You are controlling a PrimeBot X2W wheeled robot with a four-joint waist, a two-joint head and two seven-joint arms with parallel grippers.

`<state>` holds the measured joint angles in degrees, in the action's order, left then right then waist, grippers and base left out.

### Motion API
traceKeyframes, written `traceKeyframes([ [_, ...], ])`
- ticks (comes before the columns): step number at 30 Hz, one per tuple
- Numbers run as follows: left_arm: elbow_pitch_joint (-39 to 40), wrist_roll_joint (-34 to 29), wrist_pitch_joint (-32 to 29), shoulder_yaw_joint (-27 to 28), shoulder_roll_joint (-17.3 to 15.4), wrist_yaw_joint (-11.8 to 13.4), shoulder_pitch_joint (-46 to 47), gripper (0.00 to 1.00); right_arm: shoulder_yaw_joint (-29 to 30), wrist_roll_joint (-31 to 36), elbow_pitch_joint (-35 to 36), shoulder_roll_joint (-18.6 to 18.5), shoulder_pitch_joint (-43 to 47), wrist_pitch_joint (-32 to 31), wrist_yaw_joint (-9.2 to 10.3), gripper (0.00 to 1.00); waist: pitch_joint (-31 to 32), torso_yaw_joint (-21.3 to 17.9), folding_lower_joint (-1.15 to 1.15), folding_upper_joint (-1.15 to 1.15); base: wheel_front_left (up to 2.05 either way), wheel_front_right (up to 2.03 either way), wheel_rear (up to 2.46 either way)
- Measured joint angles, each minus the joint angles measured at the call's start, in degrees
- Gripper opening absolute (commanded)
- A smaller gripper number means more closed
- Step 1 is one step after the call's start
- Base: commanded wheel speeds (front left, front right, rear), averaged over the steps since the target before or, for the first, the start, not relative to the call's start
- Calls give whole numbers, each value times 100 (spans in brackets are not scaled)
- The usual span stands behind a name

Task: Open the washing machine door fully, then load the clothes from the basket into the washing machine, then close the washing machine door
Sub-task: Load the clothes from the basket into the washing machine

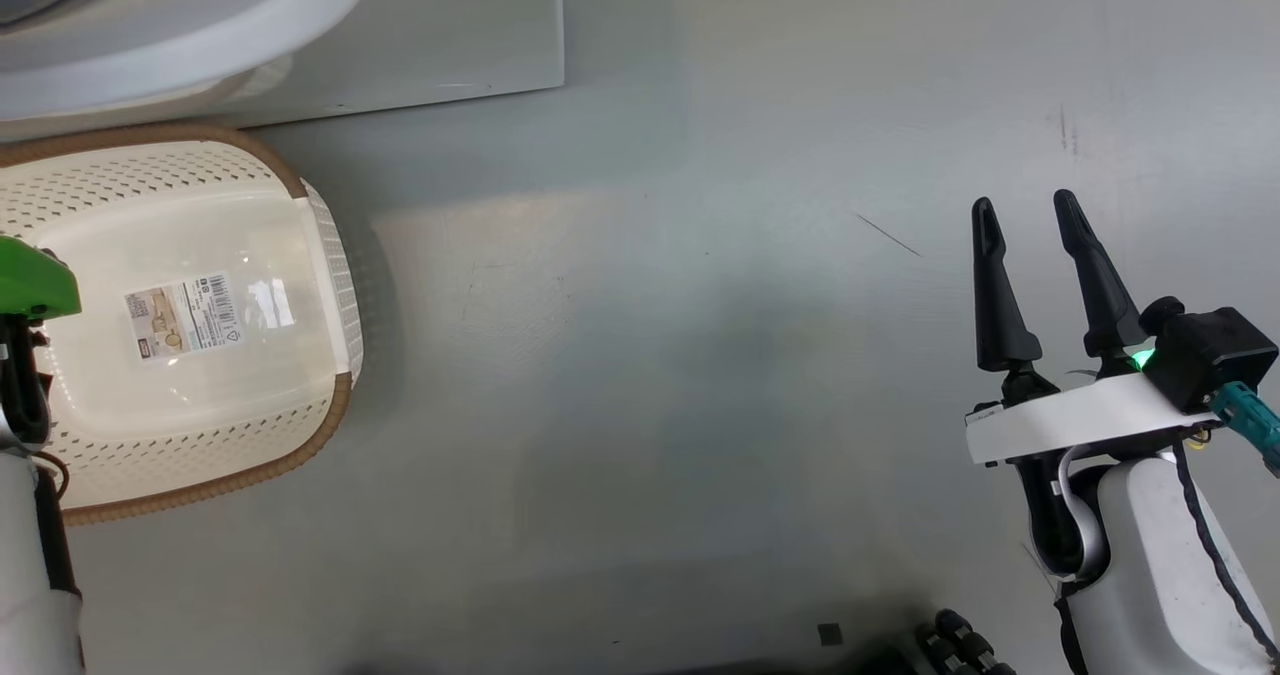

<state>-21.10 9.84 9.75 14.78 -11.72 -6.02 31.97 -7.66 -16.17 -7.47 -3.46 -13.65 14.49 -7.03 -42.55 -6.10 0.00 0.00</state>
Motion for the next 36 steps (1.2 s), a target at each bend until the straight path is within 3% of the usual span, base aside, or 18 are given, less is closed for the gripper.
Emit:
traceKeyframes([
  [14,330,-134,280,-67,-14,0,-10,0,20,0,-24,1,7,0,1,100,225,152,0,0,0,0,0],
  [24,580,-357,291,-357,-247,0,503,0,-45,-1,-29,3,9,0,1,100,249,137,0,0,0,0,0],
  [36,331,-324,-219,-469,-385,-20,1387,0,-182,-73,-27,20,9,0,0,100,141,-52,0,0,0,0,0],
])
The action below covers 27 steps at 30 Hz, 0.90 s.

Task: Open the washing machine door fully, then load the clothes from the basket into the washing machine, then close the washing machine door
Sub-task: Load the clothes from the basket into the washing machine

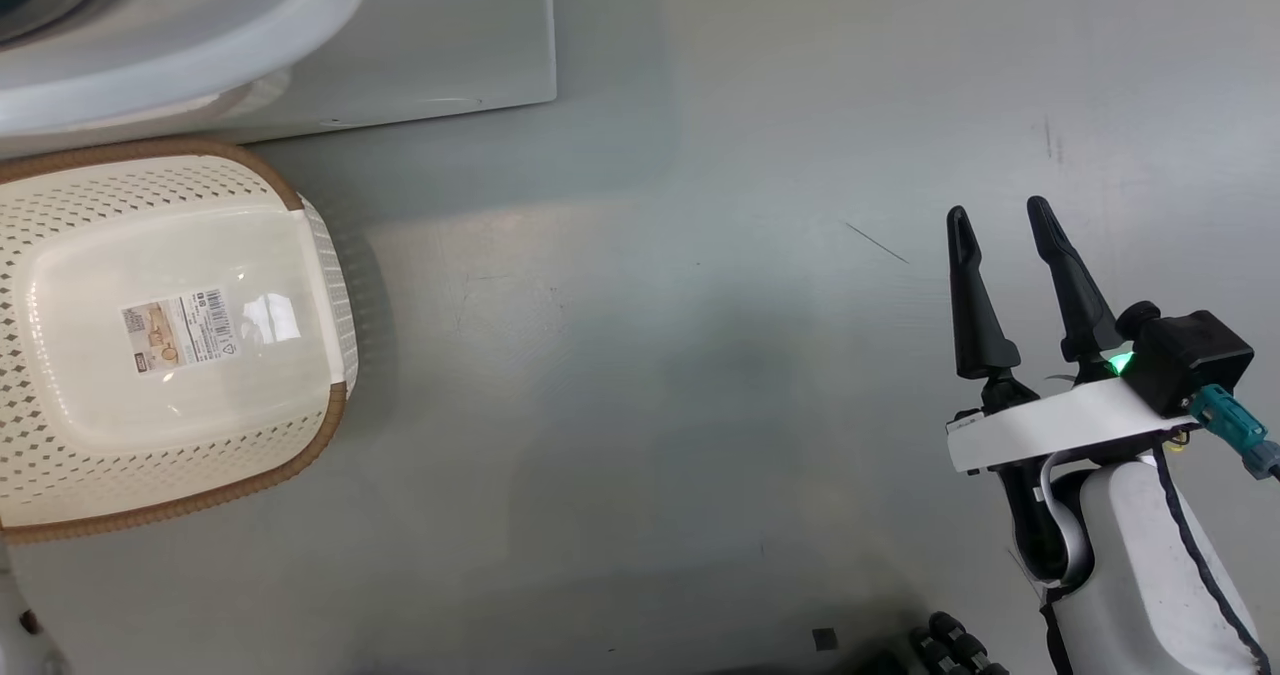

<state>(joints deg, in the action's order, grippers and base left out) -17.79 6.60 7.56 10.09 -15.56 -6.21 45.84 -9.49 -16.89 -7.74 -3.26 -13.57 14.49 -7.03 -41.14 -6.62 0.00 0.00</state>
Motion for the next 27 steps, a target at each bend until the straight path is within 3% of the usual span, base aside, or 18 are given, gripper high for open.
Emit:
traceKeyframes([
  [27,-797,547,-413,-119,-168,-82,1332,0,87,-65,100,7,-1,1,0,100,-557,-27,0,0,0,0,0],
])
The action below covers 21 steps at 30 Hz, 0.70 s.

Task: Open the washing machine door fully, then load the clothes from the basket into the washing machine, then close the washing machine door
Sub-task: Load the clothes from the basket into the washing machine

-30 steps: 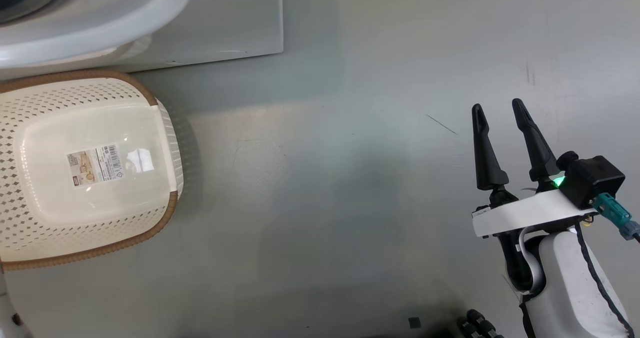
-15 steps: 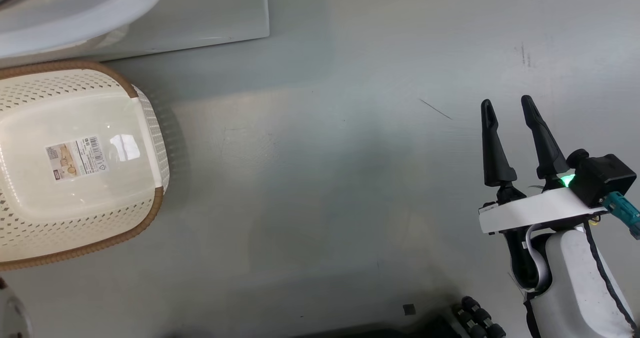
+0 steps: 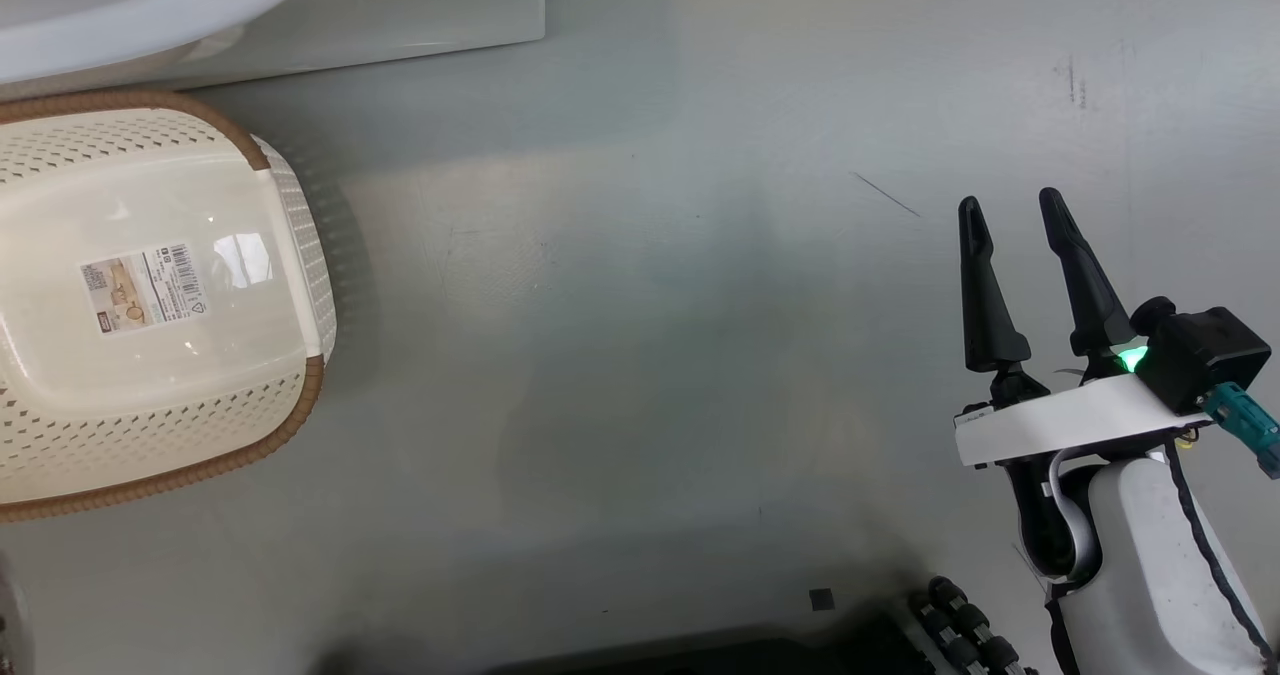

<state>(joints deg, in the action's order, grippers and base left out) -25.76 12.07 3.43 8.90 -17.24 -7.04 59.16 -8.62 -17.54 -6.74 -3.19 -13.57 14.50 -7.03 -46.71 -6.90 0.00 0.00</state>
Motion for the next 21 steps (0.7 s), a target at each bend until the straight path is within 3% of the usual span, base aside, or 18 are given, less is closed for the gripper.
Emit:
traceKeyframes([
  [12,41,-45,961,-376,-225,-7,513,0,-76,0,-5,3,-3,-1,0,100,-76,-47,0,0,0,0,0],
  [21,-336,90,980,-684,-326,-7,654,0,-98,0,-23,4,-4,-1,0,100,-83,-88,0,0,0,0,0],
])
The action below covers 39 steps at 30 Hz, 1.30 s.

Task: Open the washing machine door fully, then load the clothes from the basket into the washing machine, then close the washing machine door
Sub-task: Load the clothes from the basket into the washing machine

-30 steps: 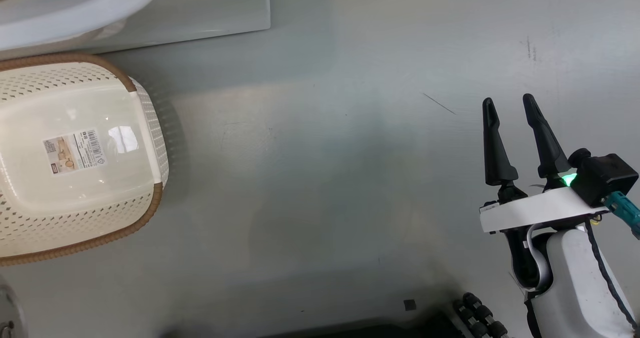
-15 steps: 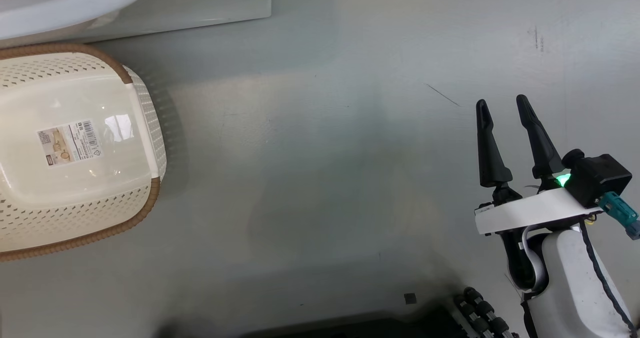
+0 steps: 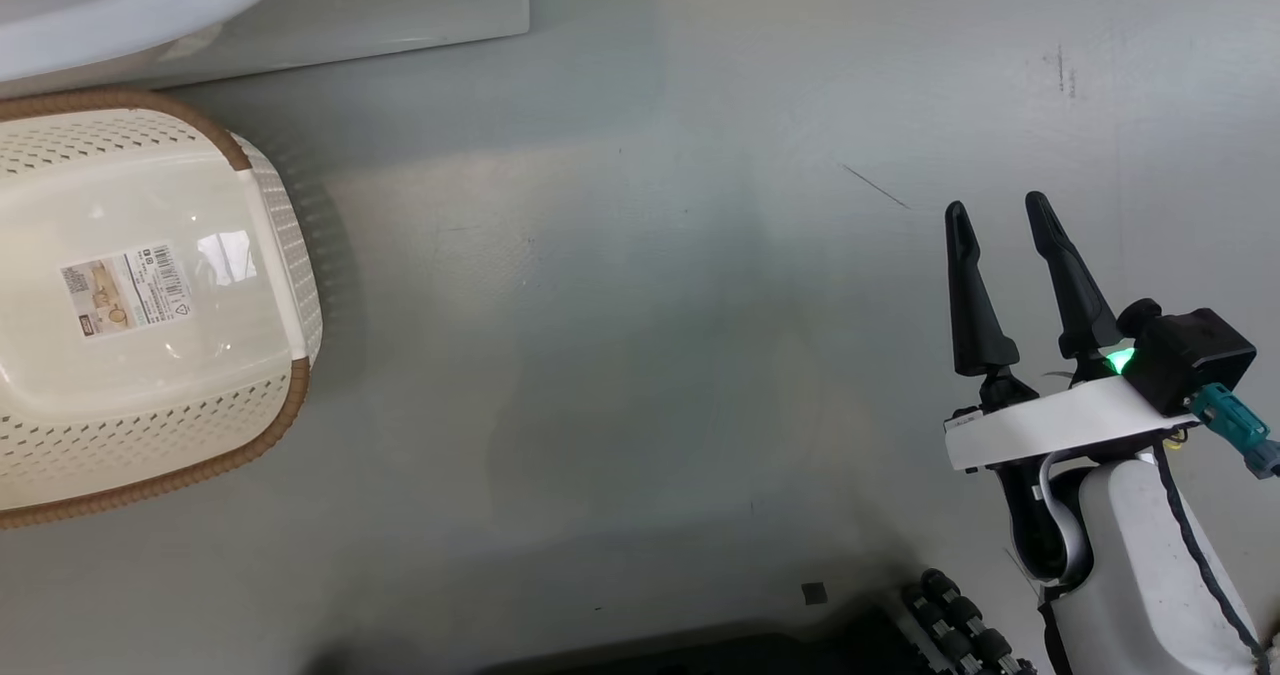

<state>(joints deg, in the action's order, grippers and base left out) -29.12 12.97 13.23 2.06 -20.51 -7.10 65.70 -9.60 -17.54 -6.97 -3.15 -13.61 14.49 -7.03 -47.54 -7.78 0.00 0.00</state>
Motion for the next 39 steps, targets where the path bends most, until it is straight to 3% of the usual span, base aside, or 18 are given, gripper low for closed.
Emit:
traceKeyframes([
  [16,-614,328,-29,-447,-219,-1,246,0,-23,1,-51,4,0,0,1,100,43,-56,0,0,0,0,0],
  [17,-623,328,-7,-459,-229,-1,275,5,-20,0,-51,4,0,1,0,100,46,-54,0,0,0,0,0],
  [19,-697,327,3,-472,-249,-1,351,100,-18,1,-51,5,-1,0,1,100,55,-44,-1,0,0,0,0],
  [39,-1518,489,57,-431,-49,-1,228,100,113,44,-82,5,-31,1,1,100,367,58,0,0,0,0,0],
])
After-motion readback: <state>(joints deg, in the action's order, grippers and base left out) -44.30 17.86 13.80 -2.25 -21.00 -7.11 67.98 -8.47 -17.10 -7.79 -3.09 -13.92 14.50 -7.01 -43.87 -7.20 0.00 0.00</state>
